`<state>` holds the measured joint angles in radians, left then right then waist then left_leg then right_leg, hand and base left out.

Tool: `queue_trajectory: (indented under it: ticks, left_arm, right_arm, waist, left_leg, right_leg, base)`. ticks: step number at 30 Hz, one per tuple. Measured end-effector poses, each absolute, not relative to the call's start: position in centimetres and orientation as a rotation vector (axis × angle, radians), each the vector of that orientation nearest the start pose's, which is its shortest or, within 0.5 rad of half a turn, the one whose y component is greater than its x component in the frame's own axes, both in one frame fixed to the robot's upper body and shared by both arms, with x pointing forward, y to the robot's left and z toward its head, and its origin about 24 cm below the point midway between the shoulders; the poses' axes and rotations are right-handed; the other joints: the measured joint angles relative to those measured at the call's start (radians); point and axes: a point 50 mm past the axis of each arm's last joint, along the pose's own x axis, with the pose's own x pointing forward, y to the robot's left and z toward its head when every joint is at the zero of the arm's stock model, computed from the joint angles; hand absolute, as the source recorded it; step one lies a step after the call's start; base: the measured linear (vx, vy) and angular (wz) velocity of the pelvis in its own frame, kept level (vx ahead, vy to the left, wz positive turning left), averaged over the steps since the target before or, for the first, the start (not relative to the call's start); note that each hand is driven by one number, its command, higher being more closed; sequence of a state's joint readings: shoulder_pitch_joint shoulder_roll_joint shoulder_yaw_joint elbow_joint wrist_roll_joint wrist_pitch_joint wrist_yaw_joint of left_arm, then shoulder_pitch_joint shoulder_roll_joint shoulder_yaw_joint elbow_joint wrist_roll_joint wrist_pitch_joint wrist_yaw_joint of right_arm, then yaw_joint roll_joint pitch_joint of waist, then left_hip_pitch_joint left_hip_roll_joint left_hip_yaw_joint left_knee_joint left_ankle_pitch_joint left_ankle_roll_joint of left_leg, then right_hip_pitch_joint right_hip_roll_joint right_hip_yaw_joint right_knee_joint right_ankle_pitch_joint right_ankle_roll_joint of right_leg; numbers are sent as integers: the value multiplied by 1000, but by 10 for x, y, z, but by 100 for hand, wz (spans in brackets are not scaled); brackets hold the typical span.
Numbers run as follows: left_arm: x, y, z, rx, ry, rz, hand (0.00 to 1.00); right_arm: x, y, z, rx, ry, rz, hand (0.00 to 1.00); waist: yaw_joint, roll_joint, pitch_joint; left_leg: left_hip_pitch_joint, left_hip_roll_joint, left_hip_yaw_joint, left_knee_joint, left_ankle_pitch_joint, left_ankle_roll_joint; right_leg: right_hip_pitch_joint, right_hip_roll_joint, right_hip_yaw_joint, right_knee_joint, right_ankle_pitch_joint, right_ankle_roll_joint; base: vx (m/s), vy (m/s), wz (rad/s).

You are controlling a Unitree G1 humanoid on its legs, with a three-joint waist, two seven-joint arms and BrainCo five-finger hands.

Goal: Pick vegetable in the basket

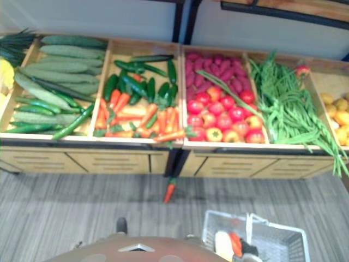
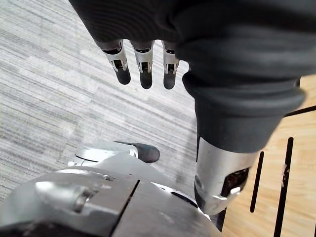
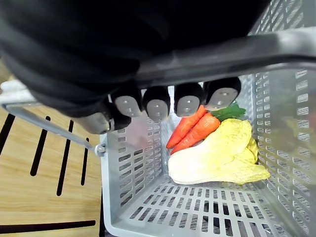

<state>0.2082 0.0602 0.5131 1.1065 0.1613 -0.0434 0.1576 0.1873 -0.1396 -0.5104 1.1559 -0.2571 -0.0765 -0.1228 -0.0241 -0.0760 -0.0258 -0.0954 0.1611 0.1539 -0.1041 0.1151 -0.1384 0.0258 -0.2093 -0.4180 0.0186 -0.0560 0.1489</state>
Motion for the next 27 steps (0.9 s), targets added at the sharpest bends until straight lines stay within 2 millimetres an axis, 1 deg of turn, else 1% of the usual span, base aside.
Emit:
queue_trajectory:
  ticks: [4,6,7,8,9,10,11,12,13,14,15,16,17,18,19,20,21,22,23,24,25,26,27]
  left_arm:
    - [26,240,-164,99,1240,537,0]
    - [27,240,-164,107,1238,537,0]
    - [26,240,-164,107,1238,541,0]
    - [26,240,-164,108,1239,544,0]
    - [28,243,-163,109,1229,550,0]
    - [35,245,-161,104,1204,552,0]
    - [39,245,-161,107,1195,545,0]
    - [50,245,-160,118,1173,522,0]
    - [57,245,-159,134,1161,501,0]
    - [60,245,-159,139,1156,495,0]
    - [61,246,-159,145,1151,493,0]
    - [63,246,-158,147,1145,493,0]
    - [68,246,-158,149,1133,485,0]
    - [74,245,-157,155,1118,465,0]
    - [76,242,-157,162,1112,437,0]
    - [78,240,-156,179,1098,401,0]
    - [79,240,-156,183,1093,395,0]
    - [77,241,-156,189,1097,392,0]
    - [76,241,-156,190,1099,393,0]
    - [74,242,-156,190,1102,397,0]
    - [75,242,-156,189,1101,403,0]
    - [74,243,-156,185,1104,409,0]
    - [74,242,-156,179,1106,411,0]
  right_arm:
    - [24,-260,-160,-160,1241,-507,100]
    - [29,-259,-160,-170,1233,-489,100]
    - [35,-260,-159,-173,1219,-482,100]
    - [37,-260,-159,-173,1215,-482,100]
    - [39,-259,-159,-170,1205,-483,100]
    - [41,-261,-158,-153,1184,-502,100]
    - [41,-262,-157,-153,1175,-510,100]
    - [41,-267,-155,-141,1154,-543,100]
    - [44,-268,-153,-136,1134,-555,100]
    - [46,-269,-153,-136,1124,-555,100]
    - [52,-268,-152,-138,1106,-546,100]
    - [56,-267,-151,-140,1094,-538,100]
    - [63,-265,-150,-146,1069,-520,100]
    - [66,-263,-150,-149,1060,-508,100]
    - [70,-265,-148,-162,1051,-497,100]
    - [71,-264,-149,-161,1054,-494,100]
    - [66,-265,-150,-159,1072,-497,100]
    - [61,-264,-152,-146,1104,-507,100]
    - [61,-263,-153,-146,1114,-501,100]
    - [64,-261,-154,-144,1119,-491,100]
    - [64,-259,-156,-138,1135,-487,100]
    - [65,-259,-156,-136,1138,-484,100]
    - [64,-258,-157,-138,1147,-480,100]
  waist:
    - [-1,-1,29]
    - [3,-5,46]
    - [5,-14,56]
    - [4,-19,58]
    - [1,-35,81]
    - [0,-44,106]
    - [-3,-49,112]
    - [-8,-37,123]
    - [-13,-30,129]
    - [-11,-23,133]
    - [-3,-8,136]
    - [-4,-8,136]
    - [-7,-3,146]
    - [-4,2,163]
    - [-3,19,169]
    - [-11,17,170]
    - [-12,14,170]
    - [-15,10,169]
    - [-15,11,168]
    - [-15,11,167]
    - [-16,7,165]
    - [-15,8,165]
    - [-16,6,161]
  left_leg:
    - [18,4,13,0,-7,-5]
    - [50,6,49,0,-22,-7]
    - [80,5,85,7,-43,-6]
    - [93,2,99,10,-52,-4]
    - [95,-3,118,64,-89,-3]
    - [83,-4,131,164,-149,0]
    - [64,-1,136,218,-180,7]
    - [32,12,145,310,-228,10]
    - [10,28,174,377,-267,14]
    - [8,41,197,396,-280,17]
    - [22,69,261,406,-294,20]
    - [31,81,297,401,-295,20]
    - [50,100,364,391,-299,30]
    - [77,108,424,370,-295,39]
    - [94,130,500,330,-283,67]
    - [134,113,588,295,-277,74]
    - [151,105,624,289,-278,77]
    - [174,100,700,296,-285,88]
    - [174,102,741,305,-288,93]
    - [182,106,810,313,-289,94]
    - [185,124,885,347,-291,99]
    - [186,142,917,374,-296,104]
    - [192,167,962,418,-308,106]
  right_leg:
    - [7,2,15,0,-2,-2]
    - [14,1,46,6,-6,-4]
    - [5,-11,81,46,-28,-1]
    - [-7,-20,99,77,-43,-3]
    - [-27,-43,129,140,-74,-6]
    - [-34,-63,153,190,-92,-10]
    - [-46,-72,161,212,-94,-13]
    - [-76,-73,205,255,-89,-14]
    - [-113,-66,259,282,-76,-29]
    - [-125,-56,281,281,-56,-31]
    - [-156,-31,312,267,7,-53]
    - [-173,-20,311,252,52,-59]
    - [-195,0,272,209,150,-83]
    - [-198,21,231,144,246,-120]
    - [-187,27,159,107,276,-125]
    - [-206,-27,-37,349,97,-167]
    - [-200,-51,-92,436,40,-165]
    - [-171,-86,-181,556,-20,-167]
    - [-156,-95,-206,589,-42,-174]
    - [-151,-109,-228,615,-71,-167]
    - [-146,-110,-237,592,-74,-167]
    - [-149,-101,-241,571,-81,-166]
    - [-162,-69,-254,529,-83,-178]
  base:
    - [32,-19,-10]
    - [36,3,-45]
    - [44,22,-65]
    - [39,41,-65]
    - [49,49,-57]
    - [28,57,-51]
    - [14,84,-46]
    - [-26,131,-55]
    - [-22,147,-68]
    - [-41,171,-116]
    - [-43,147,-128]
    - [-70,195,-176]
    - [-113,236,-169]
    - [-156,203,-182]
    - [-216,207,-187]
    - [-154,97,-161]
    - [-143,142,-173]
    - [-52,54,-135]
    - [-113,50,-177]
    - [-66,-37,-189]
    - [-76,-75,-193]
    - [-46,-178,-184]
    - [-58,-187,-166]
